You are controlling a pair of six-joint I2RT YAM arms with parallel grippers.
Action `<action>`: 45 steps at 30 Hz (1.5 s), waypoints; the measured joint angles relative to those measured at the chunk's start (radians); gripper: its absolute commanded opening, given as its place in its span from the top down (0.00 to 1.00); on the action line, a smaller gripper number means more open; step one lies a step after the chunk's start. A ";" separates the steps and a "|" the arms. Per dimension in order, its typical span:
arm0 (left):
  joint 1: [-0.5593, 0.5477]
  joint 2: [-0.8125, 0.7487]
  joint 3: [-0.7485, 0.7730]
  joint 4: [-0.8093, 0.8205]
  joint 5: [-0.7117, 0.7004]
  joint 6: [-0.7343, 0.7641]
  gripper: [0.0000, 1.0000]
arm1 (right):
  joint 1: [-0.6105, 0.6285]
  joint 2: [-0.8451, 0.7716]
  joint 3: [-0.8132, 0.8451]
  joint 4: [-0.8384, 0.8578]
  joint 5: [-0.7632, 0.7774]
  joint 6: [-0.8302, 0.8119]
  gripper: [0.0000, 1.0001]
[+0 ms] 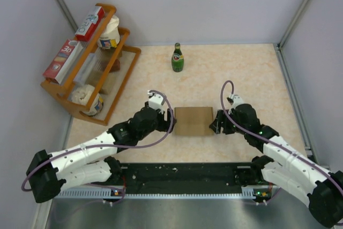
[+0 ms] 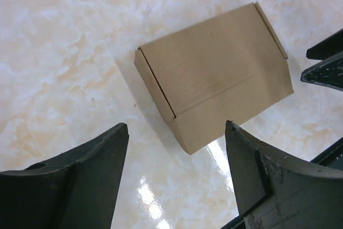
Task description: Fold the paper box
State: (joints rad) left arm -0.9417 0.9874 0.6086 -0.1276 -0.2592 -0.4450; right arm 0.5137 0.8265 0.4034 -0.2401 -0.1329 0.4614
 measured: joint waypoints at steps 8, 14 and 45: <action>0.069 0.087 0.106 0.068 -0.013 0.116 0.43 | 0.000 -0.003 0.060 -0.007 -0.023 -0.030 0.51; 0.180 0.304 0.210 0.202 0.151 0.142 0.81 | 0.000 -0.006 0.062 0.027 -0.122 -0.034 0.64; 0.271 0.955 0.629 0.185 0.428 0.173 1.00 | 0.069 0.229 0.008 0.253 -0.305 0.013 0.95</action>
State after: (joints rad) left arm -0.6708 1.9423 1.2381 0.0574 0.1692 -0.2718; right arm 0.5827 1.0557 0.4110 0.0124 -0.4377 0.4747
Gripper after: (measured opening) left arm 0.009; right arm 0.059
